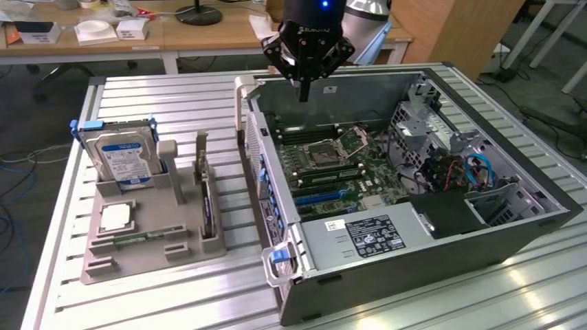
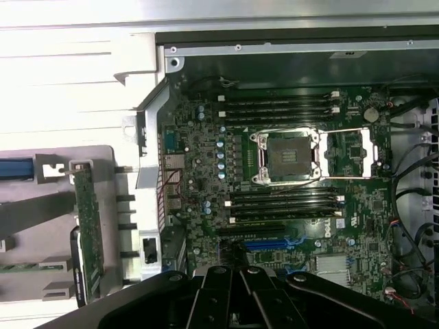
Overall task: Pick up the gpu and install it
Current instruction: 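Reach for the gpu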
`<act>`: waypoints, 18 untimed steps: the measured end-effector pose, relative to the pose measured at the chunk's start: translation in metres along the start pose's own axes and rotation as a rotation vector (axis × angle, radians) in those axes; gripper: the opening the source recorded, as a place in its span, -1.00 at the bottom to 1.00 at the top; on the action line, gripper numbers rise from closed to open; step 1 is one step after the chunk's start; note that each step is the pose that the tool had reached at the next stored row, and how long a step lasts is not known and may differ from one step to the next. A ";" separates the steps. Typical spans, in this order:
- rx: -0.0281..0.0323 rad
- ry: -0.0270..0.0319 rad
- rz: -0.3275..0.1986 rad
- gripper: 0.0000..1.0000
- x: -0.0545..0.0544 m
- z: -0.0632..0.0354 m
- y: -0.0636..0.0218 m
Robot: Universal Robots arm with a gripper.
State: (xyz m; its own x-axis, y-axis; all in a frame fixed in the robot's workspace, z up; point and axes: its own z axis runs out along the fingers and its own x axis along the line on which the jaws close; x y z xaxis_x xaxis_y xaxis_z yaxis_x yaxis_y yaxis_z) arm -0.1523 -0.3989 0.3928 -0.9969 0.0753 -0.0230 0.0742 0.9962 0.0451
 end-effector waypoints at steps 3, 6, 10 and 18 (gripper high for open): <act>0.0000 0.0000 0.000 -0.80 0.002 0.0000 -0.0001; 0.0000 0.0000 0.000 -0.80 0.003 0.0000 -0.0002; 0.0000 0.0000 0.000 -0.80 0.006 -0.0001 -0.0004; 0.0000 0.0001 0.000 -0.80 0.011 -0.0001 -0.0008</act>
State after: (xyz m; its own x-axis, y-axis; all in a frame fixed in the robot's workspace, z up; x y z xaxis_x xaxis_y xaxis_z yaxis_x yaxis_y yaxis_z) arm -0.1628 -0.3988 0.3926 -0.9969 0.0753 -0.0229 0.0742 0.9962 0.0451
